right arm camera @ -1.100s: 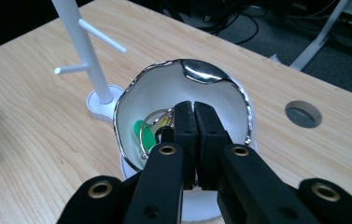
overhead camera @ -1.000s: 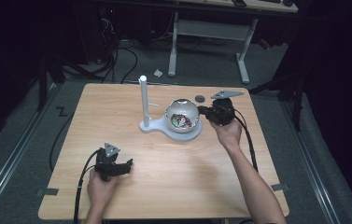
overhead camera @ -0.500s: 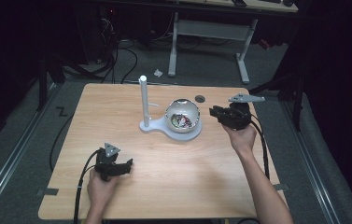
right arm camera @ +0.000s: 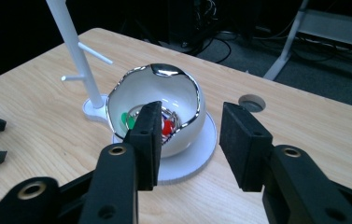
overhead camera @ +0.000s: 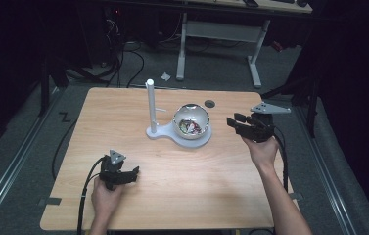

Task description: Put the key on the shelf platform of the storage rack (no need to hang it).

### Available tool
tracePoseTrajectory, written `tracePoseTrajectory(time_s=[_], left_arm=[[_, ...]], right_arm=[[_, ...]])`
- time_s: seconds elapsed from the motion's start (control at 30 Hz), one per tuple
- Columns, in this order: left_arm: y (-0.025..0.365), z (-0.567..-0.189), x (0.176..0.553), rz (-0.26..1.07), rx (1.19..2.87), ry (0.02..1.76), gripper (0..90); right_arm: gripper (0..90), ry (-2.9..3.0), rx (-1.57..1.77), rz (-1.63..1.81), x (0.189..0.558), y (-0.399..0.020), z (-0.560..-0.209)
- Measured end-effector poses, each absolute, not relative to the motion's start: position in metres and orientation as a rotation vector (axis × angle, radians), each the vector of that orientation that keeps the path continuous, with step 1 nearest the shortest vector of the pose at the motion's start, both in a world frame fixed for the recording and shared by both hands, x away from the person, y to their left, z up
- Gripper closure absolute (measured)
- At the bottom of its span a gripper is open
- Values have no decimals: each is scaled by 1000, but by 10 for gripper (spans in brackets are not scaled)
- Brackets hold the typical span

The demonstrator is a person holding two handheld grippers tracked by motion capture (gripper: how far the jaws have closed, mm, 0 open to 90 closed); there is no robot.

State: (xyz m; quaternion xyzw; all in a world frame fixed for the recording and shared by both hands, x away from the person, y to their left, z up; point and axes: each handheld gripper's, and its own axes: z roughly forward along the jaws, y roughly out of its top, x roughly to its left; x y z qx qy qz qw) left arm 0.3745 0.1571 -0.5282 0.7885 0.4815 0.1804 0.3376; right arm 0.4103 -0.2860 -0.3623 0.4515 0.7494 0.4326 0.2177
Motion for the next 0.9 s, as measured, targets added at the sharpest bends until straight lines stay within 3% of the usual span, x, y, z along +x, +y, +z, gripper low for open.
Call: tracePoseTrajectory(time_s=[0.9], left_arm=[[157, -528, 375, 471, 2055, 1255, 184]], right_arm=[[552, 2022, 1262, 1213, 364, -306, -364]])
